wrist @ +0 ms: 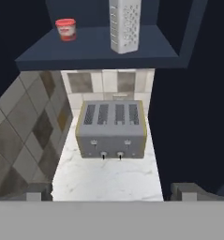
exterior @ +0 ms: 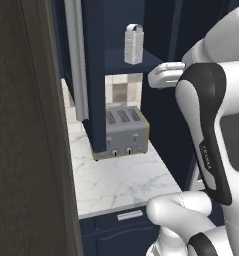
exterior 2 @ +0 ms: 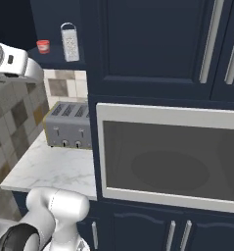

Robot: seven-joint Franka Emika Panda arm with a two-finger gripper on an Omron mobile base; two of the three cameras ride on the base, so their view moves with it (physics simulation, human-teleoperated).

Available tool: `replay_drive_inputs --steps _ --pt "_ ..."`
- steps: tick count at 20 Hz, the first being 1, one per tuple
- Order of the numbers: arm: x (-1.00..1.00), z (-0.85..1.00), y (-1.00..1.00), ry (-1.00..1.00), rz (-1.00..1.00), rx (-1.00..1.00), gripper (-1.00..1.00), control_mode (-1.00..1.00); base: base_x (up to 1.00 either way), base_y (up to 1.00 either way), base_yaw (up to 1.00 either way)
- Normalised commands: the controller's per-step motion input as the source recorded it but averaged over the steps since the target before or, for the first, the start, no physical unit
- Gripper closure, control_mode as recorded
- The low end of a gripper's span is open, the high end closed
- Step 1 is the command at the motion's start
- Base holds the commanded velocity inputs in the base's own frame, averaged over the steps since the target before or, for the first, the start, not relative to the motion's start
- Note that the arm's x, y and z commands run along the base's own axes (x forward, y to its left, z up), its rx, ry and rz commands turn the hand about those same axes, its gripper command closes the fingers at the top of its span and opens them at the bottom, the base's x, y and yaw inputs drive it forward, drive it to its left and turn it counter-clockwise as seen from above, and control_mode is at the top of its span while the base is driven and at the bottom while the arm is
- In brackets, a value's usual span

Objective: Pick the cheese from the fridge and the cheese grater from the cabinet and place them next to the salad bowl.

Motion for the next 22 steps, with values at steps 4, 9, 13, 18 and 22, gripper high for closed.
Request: replay_drive_inputs --steps 4,9,13,18,22 --pt "0.70 0.15 0.00 -0.18 0.00 0.00 -1.00 -1.00 0.00 0.00 0.00" --pt "0.45 0.32 0.00 -0.12 0.00 0.00 -1.00 -1.00 0.00 0.00 0.00" --pt "0.40 0.10 0.00 0.00 -0.03 0.00 -1.00 -1.00 0.00 0.00 0.00" --pt "0.72 0.00 0.01 -0.02 -0.02 0.00 -1.00 -1.00 0.00 0.00 0.00" --pt "0.75 0.00 0.01 0.00 -0.04 0.00 -1.00 -1.00 0.00 0.00 0.00"
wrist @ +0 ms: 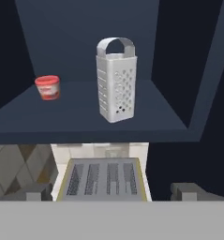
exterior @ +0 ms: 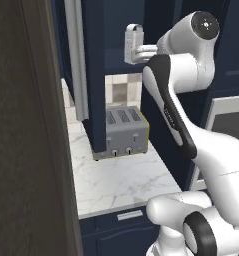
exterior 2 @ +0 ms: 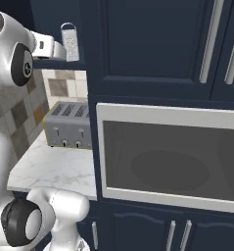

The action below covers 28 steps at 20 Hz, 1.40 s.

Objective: Pick the cheese from the fridge and the cheese grater from the cabinet and place them next to the salad bowl.

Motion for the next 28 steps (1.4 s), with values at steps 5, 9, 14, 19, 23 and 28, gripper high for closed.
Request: replay_drive_inputs --steps 5,9,14,19,23,28 --pt "0.58 0.02 0.02 0.00 -0.01 0.00 -1.00 -1.00 0.00 0.00 0.00" --pt "0.54 0.01 0.01 0.00 0.00 0.00 -1.00 -1.00 0.00 0.00 0.00" --pt "0.96 0.00 0.00 0.00 0.00 0.00 -1.00 -1.00 0.00 0.00 0.00" --pt "0.62 0.03 0.06 0.05 0.01 0.00 -1.00 -1.00 0.00 0.00 0.00" --pt "0.24 0.09 0.03 0.08 0.09 0.00 -1.00 -1.00 0.00 0.00 0.00" --pt "0.14 0.00 0.00 0.00 0.06 0.00 -1.00 -1.00 0.00 0.00 0.00"
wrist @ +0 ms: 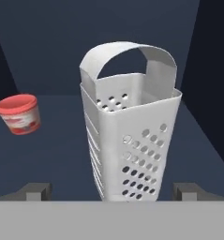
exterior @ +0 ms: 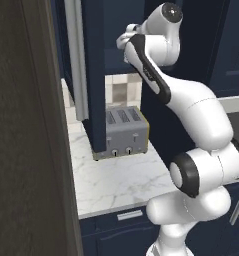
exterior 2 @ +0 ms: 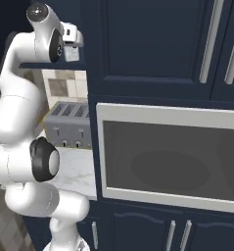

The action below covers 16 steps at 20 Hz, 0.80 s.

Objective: Pick the cheese from the fridge and the cheese grater from the cabinet and place them next to the salad bowl.

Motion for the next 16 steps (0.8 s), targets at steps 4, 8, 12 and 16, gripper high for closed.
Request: replay_drive_inputs --steps 4,8,12,16 --pt "0.29 -0.16 0.00 -0.03 0.00 0.00 -1.00 -1.00 0.00 0.00 0.00" --pt "0.27 -0.10 0.01 -0.03 0.00 0.00 -1.00 -1.00 0.00 0.00 0.00" --pt "0.27 -0.09 0.02 -0.01 0.00 0.00 -1.00 -1.00 0.00 0.00 0.00" --pt "0.21 -0.02 0.02 0.00 0.00 0.00 -1.00 -1.00 0.00 0.00 0.00"
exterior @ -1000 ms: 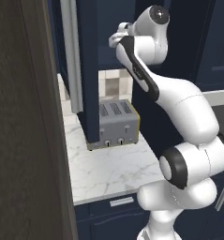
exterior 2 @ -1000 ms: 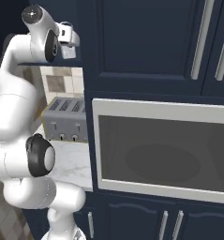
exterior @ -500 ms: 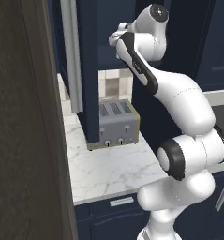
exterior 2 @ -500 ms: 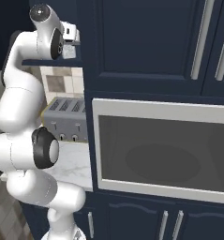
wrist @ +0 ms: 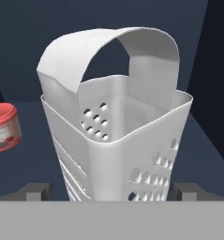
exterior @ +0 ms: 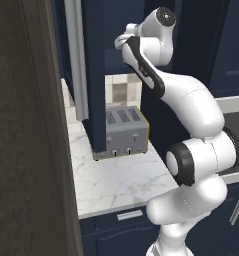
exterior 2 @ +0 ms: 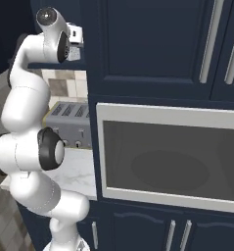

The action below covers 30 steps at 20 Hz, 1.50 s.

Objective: Pick the cheese from the fridge and the cheese grater from the cabinet and place them next to the salad bowl.

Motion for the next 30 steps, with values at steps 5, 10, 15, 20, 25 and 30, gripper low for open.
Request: replay_drive_inputs --steps 5,10,15,20,25,30 --pt "0.00 0.00 0.00 0.00 0.00 0.00 -1.00 -1.00 0.00 0.00 0.00" --pt "0.00 0.00 0.00 0.00 0.00 0.00 1.00 -1.00 0.00 0.00 0.00" --pt "0.00 0.00 0.00 0.00 0.00 0.00 1.00 -1.00 0.00 0.00 0.00" --pt "-0.07 0.00 0.00 0.00 0.00 0.00 1.00 -1.00 0.00 0.00 0.00" --pt "-0.88 0.06 0.00 -0.05 0.00 0.00 1.00 -1.00 0.00 0.00 0.00" --pt "-1.00 0.12 0.00 -0.10 0.00 0.00 1.00 -1.00 0.00 0.00 0.00"
